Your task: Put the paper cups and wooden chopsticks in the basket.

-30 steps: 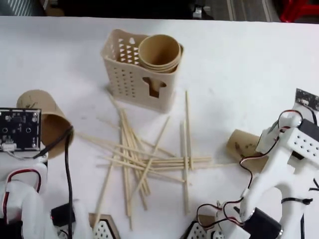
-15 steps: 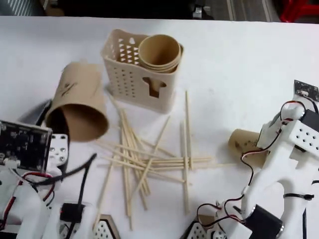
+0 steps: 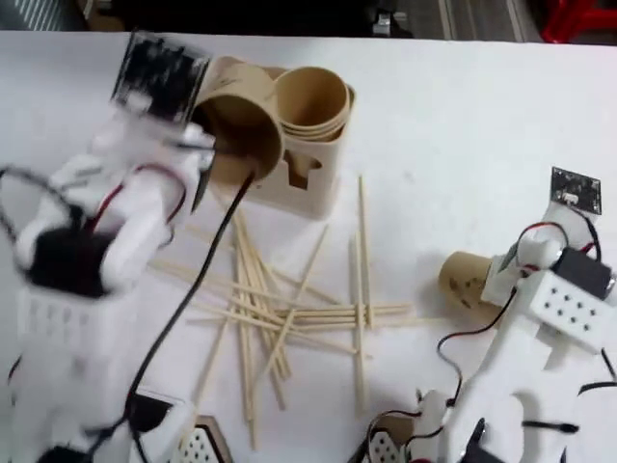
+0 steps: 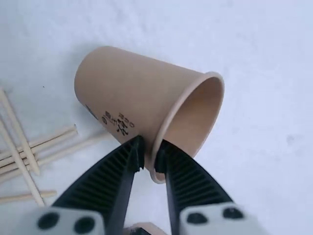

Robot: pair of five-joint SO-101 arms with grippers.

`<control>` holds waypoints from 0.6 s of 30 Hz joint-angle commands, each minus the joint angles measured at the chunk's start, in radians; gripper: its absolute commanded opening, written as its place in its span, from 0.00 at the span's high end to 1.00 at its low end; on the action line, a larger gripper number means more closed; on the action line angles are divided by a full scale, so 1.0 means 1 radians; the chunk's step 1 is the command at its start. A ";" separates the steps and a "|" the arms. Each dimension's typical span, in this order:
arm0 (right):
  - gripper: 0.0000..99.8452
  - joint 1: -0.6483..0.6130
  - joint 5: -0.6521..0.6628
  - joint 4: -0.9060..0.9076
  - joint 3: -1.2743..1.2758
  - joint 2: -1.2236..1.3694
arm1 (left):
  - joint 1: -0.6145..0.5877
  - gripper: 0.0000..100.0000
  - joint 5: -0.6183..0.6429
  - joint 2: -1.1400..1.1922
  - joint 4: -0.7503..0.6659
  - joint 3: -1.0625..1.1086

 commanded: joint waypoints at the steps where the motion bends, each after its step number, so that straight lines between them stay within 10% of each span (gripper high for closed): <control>1: 0.98 -0.018 0.009 -0.031 0.032 -0.061 | 0.107 0.98 0.011 0.101 -0.043 -0.106; 18: 0.98 0.008 0.009 -0.047 0.069 -0.094 | 0.180 0.98 0.072 0.375 -0.098 -0.278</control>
